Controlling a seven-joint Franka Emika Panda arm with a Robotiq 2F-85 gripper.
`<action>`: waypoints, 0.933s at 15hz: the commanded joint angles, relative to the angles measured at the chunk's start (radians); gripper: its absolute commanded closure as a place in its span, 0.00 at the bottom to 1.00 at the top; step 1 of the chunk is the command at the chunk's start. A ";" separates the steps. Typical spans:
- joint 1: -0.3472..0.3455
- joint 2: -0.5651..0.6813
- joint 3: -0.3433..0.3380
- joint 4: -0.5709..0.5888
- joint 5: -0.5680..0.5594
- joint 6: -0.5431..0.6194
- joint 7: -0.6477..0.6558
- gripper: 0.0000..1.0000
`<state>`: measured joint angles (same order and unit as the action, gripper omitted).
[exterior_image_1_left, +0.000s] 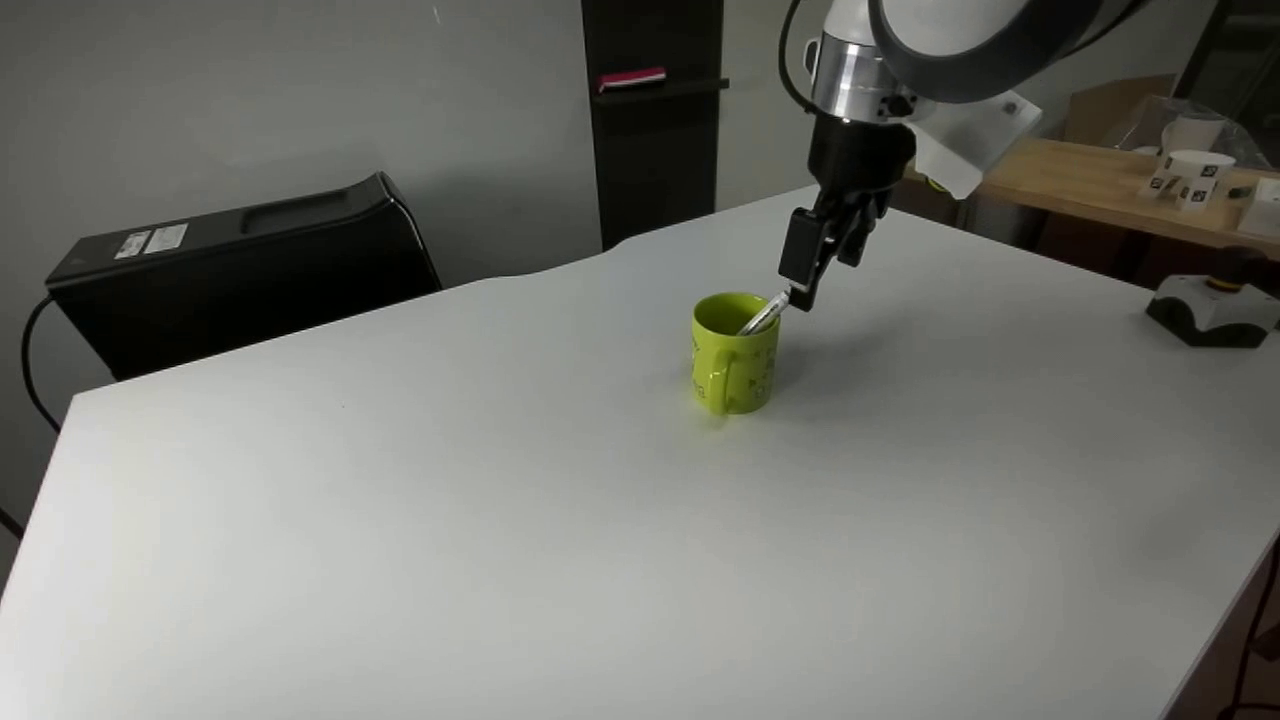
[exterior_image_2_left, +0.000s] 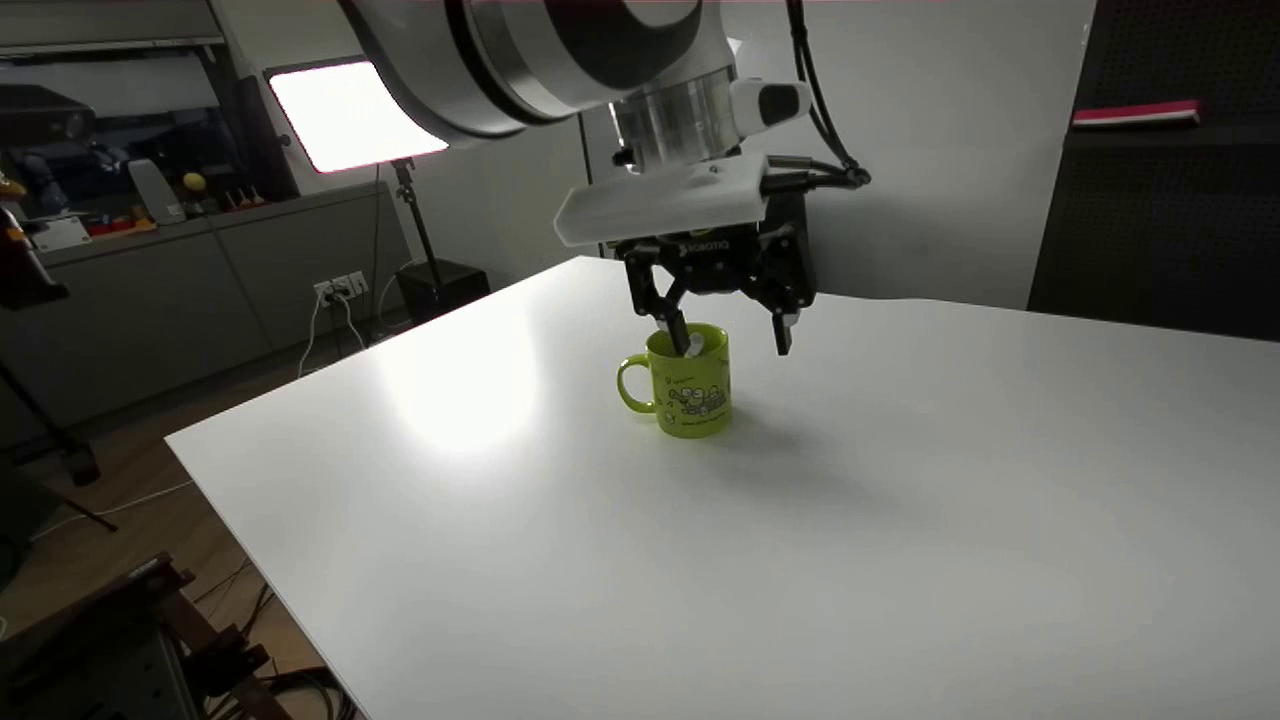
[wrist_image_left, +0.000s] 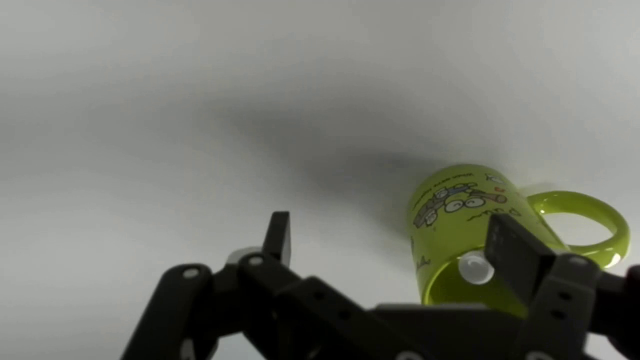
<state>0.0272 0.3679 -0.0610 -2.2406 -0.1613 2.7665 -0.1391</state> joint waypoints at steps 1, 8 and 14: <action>0.010 0.040 -0.005 0.064 -0.014 -0.009 0.055 0.00; -0.006 0.104 0.047 0.118 0.068 -0.020 0.042 0.00; 0.027 0.130 0.013 0.157 0.032 -0.024 0.077 0.00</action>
<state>0.0291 0.4830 -0.0217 -2.1285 -0.1001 2.7618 -0.1211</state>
